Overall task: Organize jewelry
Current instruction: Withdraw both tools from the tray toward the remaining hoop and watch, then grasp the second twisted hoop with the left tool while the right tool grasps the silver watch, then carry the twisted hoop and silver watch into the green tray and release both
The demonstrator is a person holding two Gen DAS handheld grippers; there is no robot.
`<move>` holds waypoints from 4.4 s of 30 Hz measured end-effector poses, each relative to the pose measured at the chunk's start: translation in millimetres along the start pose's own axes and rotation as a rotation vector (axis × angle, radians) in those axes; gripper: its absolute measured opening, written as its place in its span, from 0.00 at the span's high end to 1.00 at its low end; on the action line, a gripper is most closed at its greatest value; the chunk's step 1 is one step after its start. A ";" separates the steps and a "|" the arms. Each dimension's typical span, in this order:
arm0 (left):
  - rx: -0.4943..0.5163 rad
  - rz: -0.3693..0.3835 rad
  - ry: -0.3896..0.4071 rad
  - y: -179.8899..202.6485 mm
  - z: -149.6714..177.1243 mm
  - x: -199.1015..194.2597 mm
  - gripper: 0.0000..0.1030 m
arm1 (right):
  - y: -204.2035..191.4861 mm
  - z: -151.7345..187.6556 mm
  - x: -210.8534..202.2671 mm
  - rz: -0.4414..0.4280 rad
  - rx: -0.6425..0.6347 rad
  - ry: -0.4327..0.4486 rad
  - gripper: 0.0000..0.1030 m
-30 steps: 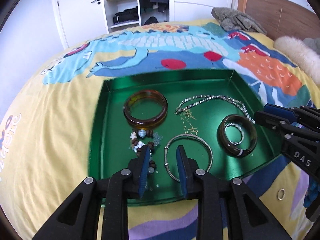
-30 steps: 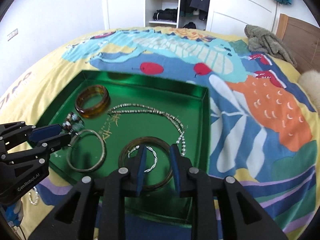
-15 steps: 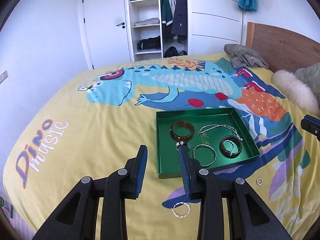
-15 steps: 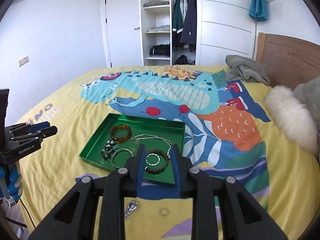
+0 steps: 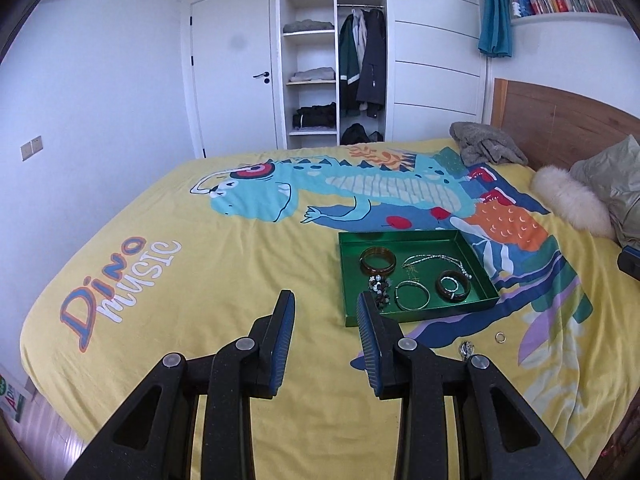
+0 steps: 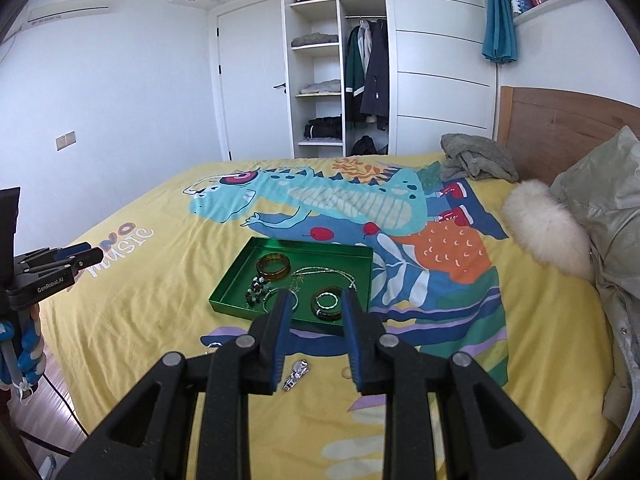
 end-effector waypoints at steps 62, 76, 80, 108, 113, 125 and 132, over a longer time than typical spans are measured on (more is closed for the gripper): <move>0.067 0.119 -0.375 6.2 148.1 195.4 0.66 | 11.1 135.0 142.7 -0.246 0.180 -0.157 0.70; 0.100 0.100 -0.422 13.6 153.1 228.9 0.68 | -14.1 146.4 222.2 -0.376 0.220 -0.269 0.70; 0.131 0.091 -0.430 15.6 156.2 231.9 0.69 | -27.0 146.0 239.6 -0.397 0.182 -0.310 0.70; 0.153 0.110 -0.317 26.8 139.0 196.3 0.97 | -16.1 108.1 210.1 -0.392 0.188 -0.146 0.76; 0.140 0.114 -0.284 25.1 129.0 179.3 0.97 | -7.6 92.9 184.0 -0.365 0.183 -0.103 0.76; 0.103 0.139 -0.193 28.9 82.4 151.9 0.97 | 16.8 53.1 147.8 -0.298 0.171 -0.019 0.76; 0.073 0.153 -0.159 40.9 40.1 167.2 0.97 | 20.6 13.8 167.8 -0.279 0.166 0.031 0.76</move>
Point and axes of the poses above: each gripper's, at about its wrist camera, not at the fingertips, and x roughly the way its jaws point, y to its right, z to its underside, the point moved 6 cm from there along x, roughly the way its jaws point, and after that the axes turned 15 degrees about -x, right-handed, at the moved point
